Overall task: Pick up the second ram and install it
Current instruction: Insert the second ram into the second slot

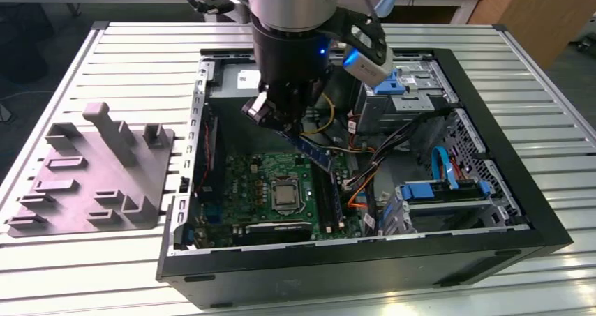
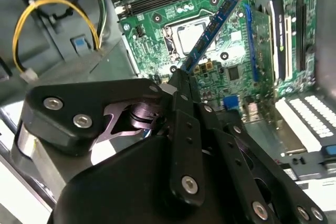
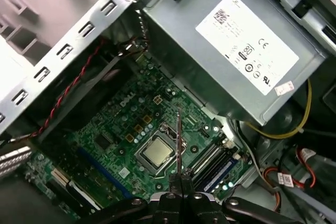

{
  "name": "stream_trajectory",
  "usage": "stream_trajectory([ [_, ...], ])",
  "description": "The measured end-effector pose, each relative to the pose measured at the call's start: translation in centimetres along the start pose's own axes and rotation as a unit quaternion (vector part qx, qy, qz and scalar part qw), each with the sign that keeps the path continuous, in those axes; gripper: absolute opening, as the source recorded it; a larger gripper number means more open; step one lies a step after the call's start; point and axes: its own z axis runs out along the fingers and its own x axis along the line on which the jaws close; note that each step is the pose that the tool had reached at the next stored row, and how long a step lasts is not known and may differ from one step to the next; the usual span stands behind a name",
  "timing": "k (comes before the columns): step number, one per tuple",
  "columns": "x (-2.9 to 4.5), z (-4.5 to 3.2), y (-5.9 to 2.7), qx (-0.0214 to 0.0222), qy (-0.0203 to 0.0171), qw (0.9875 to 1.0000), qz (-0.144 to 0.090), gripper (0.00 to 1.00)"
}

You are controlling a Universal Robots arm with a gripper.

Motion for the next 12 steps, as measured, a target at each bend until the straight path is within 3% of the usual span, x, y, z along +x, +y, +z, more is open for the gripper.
stream_trajectory([
  [6,0.01,0.28,0.00,0.0026,-0.0010,0.9985,0.055,0.11],
  [12,0.03,0.56,-0.01,0.0052,-0.0020,0.9940,0.109,0.11],
])
